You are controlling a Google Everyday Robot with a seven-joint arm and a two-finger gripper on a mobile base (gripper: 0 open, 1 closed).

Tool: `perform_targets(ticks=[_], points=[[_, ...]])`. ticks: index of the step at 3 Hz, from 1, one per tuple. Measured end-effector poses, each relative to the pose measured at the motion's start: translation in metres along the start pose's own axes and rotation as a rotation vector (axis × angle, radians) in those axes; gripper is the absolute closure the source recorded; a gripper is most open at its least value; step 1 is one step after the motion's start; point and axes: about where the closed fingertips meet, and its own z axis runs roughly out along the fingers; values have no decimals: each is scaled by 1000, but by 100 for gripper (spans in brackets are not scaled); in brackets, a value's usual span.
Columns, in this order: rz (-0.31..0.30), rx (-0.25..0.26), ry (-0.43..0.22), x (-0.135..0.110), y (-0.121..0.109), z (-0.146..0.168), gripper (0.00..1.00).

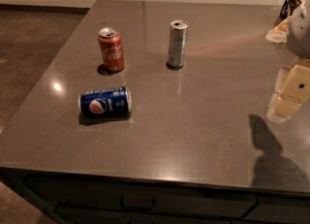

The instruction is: Place pepsi can upright

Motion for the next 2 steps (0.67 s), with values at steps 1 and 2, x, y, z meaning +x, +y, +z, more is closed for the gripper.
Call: perform_targets(ticks=[1, 2], points=[[0, 0, 0, 0, 0, 0, 0], [-48, -24, -7, -25, -4, 7, 0]])
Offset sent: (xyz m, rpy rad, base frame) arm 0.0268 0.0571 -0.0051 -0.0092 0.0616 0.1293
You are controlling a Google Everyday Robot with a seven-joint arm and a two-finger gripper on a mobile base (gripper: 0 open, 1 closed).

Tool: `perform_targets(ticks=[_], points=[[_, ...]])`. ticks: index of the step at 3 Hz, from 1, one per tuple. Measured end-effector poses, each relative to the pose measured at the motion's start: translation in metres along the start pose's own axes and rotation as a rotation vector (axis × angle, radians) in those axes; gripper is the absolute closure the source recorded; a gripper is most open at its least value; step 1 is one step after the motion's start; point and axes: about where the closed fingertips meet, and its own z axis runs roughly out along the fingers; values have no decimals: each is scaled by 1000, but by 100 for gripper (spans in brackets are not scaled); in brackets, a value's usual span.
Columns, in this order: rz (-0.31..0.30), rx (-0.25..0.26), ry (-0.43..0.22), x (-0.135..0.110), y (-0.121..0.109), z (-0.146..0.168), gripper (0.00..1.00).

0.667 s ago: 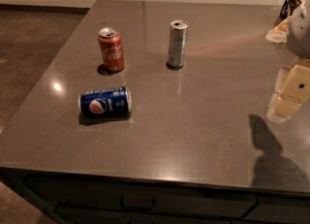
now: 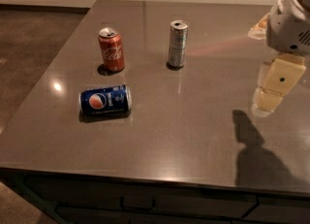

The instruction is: Place pepsi can upright

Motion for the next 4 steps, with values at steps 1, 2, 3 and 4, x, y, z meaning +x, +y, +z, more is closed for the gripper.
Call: perform_targets(ticks=[1, 2, 3, 4], points=[[-76, -36, -3, -43, -4, 18, 0], [-140, -71, 8, -91, -5, 48, 0], [-181, -104, 32, -128, 1, 79, 0], [-238, -135, 53, -165, 17, 107, 0]])
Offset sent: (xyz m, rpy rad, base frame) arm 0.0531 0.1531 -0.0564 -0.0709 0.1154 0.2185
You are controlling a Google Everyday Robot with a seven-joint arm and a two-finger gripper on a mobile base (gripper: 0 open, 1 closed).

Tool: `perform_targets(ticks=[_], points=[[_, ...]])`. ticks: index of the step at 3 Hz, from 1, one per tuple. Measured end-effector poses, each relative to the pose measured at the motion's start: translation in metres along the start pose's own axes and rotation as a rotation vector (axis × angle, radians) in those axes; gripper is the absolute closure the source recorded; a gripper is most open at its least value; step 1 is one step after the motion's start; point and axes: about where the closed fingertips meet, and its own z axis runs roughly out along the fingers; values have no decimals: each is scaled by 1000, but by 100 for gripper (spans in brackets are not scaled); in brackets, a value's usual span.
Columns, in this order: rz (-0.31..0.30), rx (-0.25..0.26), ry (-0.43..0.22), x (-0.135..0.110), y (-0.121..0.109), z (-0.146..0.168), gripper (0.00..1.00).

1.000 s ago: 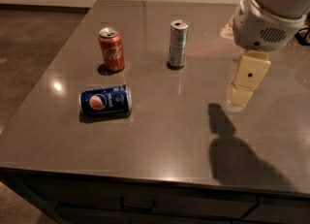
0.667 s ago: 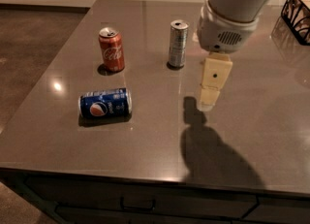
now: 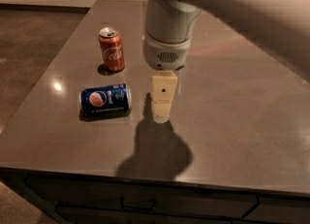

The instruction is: Place pepsi can upright

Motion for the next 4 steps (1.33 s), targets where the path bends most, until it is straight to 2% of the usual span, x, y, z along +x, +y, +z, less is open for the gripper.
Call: perform_targets(ticks=[2, 4], points=[[-111, -42, 10, -67, 7, 34, 0], [-151, -87, 10, -110, -2, 57, 0]])
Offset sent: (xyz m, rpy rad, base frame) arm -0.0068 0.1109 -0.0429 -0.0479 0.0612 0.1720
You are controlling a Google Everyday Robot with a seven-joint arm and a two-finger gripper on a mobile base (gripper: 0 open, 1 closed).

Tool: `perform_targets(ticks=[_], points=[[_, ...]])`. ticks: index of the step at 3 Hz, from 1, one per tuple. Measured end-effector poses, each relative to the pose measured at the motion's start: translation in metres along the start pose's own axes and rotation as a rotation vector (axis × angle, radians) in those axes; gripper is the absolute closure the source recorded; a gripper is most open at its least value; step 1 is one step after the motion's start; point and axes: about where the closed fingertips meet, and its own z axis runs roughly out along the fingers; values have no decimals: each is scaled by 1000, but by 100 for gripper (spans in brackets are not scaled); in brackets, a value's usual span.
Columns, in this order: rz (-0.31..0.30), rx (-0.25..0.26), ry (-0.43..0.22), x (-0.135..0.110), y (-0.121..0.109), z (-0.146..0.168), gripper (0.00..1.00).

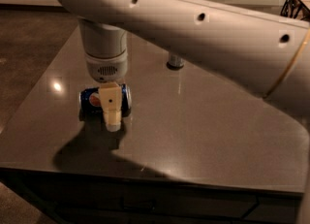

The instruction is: Place pepsi can upright

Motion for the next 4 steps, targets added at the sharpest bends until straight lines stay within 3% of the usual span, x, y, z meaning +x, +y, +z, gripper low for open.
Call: perform_targets(ticks=[2, 3, 4], points=[[-12, -19, 4, -31, -11, 17, 0], [-12, -26, 23, -40, -14, 25, 16], [-12, -34, 35, -48, -15, 26, 40]])
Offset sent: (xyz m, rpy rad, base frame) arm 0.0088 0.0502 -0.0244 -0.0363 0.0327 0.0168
